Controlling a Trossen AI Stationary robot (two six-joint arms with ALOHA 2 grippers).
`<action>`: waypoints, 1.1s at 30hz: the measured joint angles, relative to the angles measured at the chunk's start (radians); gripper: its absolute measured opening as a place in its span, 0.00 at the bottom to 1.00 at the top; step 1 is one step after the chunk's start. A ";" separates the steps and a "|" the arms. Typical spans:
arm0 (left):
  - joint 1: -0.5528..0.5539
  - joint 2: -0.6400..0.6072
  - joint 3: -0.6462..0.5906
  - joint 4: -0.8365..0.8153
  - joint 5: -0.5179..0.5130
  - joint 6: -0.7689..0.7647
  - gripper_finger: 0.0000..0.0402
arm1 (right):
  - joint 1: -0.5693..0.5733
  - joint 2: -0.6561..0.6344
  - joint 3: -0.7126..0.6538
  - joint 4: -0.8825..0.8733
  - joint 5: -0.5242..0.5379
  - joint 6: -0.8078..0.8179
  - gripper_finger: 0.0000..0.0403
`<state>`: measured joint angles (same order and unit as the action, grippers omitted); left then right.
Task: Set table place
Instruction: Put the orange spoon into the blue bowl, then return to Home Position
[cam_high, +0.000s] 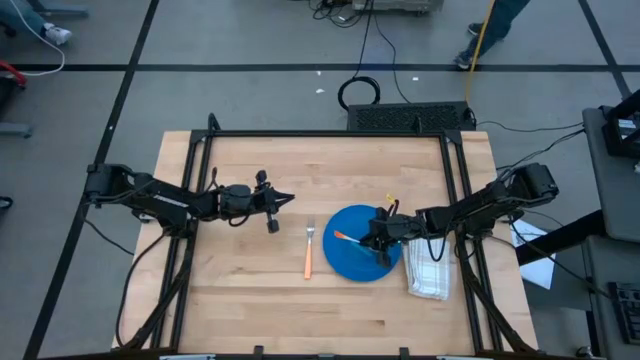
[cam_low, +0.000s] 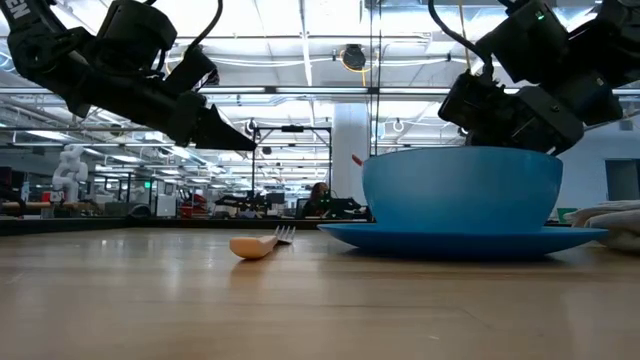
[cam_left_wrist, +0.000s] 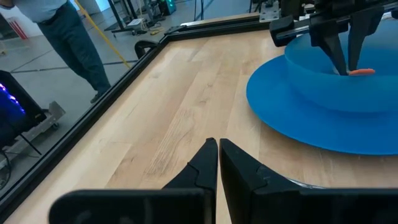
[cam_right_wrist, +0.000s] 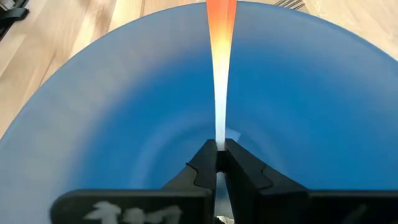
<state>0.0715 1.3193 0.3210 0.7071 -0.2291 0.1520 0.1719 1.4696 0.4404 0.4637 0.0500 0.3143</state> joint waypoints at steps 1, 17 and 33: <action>0.000 0.000 0.000 0.000 0.000 0.000 0.06 | 0.000 0.000 0.000 0.000 -0.001 -0.002 0.05; 0.000 0.000 0.000 -0.001 0.000 0.000 0.06 | 0.000 0.001 -0.002 0.001 -0.003 -0.004 0.19; 0.000 0.000 0.000 -0.001 0.000 0.001 0.06 | 0.000 0.001 0.014 0.018 0.004 -0.008 0.38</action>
<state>0.0717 1.3192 0.3210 0.7066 -0.2287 0.1527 0.1722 1.4706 0.4546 0.4812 0.0537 0.3066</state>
